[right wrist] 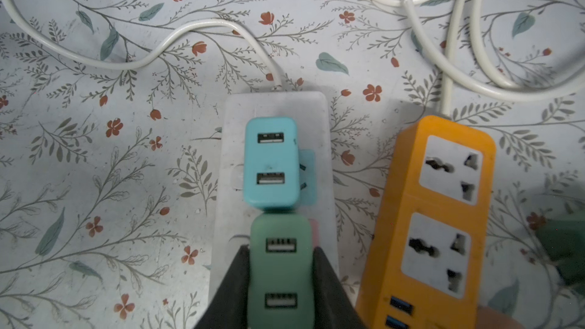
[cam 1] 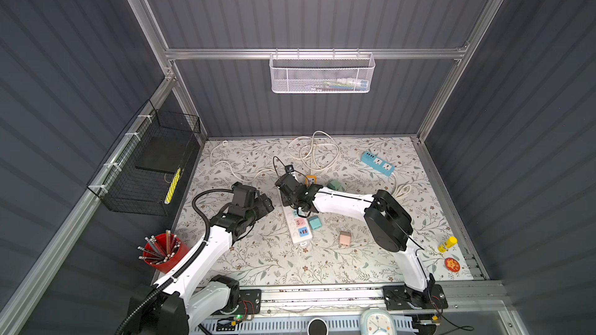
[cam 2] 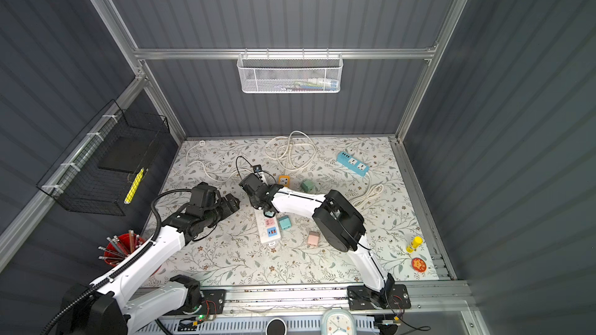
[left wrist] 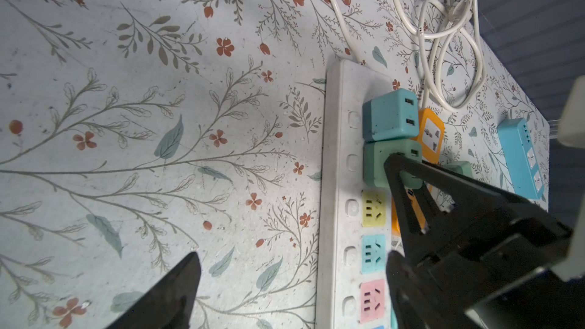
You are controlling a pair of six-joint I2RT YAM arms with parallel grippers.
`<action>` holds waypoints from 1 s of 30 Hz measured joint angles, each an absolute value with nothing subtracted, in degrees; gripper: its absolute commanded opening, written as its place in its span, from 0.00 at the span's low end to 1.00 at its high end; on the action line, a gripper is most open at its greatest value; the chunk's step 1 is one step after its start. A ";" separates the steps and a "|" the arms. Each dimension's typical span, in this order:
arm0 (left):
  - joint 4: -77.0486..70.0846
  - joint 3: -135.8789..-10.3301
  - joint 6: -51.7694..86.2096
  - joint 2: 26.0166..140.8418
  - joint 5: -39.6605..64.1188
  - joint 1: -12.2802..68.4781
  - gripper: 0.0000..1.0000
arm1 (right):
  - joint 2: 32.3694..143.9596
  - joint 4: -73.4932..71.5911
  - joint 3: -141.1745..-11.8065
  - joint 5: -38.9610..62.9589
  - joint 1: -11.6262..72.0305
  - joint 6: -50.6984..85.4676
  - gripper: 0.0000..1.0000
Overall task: Insert plugs into power strip
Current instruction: Insert the plug into the socket.
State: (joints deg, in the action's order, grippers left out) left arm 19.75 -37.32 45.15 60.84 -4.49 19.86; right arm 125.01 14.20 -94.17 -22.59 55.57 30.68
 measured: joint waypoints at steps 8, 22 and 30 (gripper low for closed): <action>19.73 -36.34 45.15 59.61 -4.54 19.86 0.92 | 125.21 14.02 -94.08 -24.25 56.40 30.79 0.35; 21.69 -38.00 45.15 58.37 -4.54 19.77 0.94 | 123.04 18.59 -93.43 -19.35 56.82 27.81 0.63; 21.69 -39.18 45.15 58.35 -4.45 19.77 0.94 | 115.26 17.61 -94.32 -18.41 56.47 25.47 0.64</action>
State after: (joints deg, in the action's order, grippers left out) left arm 21.69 -39.18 45.15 58.35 -4.45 19.77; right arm 115.26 17.61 -94.32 -18.41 56.47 25.47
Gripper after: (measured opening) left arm 0.935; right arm 0.641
